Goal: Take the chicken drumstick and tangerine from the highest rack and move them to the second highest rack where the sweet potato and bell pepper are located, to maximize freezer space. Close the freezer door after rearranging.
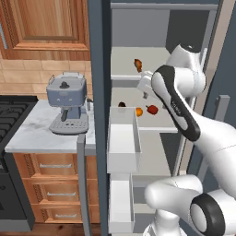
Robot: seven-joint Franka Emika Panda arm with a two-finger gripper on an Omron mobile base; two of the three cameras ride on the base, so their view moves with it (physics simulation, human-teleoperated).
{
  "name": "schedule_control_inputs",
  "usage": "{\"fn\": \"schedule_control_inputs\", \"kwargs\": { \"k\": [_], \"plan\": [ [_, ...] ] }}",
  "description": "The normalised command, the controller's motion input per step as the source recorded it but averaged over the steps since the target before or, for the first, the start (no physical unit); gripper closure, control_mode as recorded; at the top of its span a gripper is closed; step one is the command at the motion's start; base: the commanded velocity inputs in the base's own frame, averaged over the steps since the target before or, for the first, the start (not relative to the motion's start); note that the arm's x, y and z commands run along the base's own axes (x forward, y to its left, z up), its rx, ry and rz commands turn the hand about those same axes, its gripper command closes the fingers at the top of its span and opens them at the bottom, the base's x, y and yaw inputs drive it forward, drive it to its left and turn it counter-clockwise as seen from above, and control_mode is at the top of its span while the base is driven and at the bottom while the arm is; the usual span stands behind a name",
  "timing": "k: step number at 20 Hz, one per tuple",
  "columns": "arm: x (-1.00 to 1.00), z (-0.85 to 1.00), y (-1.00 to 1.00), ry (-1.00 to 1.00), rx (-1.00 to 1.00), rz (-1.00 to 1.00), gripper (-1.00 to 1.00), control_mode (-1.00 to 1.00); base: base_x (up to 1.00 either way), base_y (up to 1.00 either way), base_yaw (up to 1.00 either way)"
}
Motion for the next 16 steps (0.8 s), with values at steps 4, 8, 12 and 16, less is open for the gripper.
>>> {"fn": "schedule_control_inputs", "kwargs": {
  "k": [4, 8, 12, 16],
  "plan": [
    [0.00, 0.57, 0.00, -0.01, -0.07, 0.02, -1.00, -1.00, 0.00, 0.00, 0.00],
    [0.00, 0.44, 0.00, -0.14, -0.15, 0.00, -1.00, -1.00, 0.00, 0.00, 0.00],
    [0.13, 0.24, 0.00, -0.33, -0.23, 0.00, -1.00, -1.00, 0.00, 0.00, 0.00],
    [0.26, 0.29, 0.00, -0.22, -0.08, 0.01, -1.00, -1.00, 0.00, 0.00, 0.00]
  ]
}}
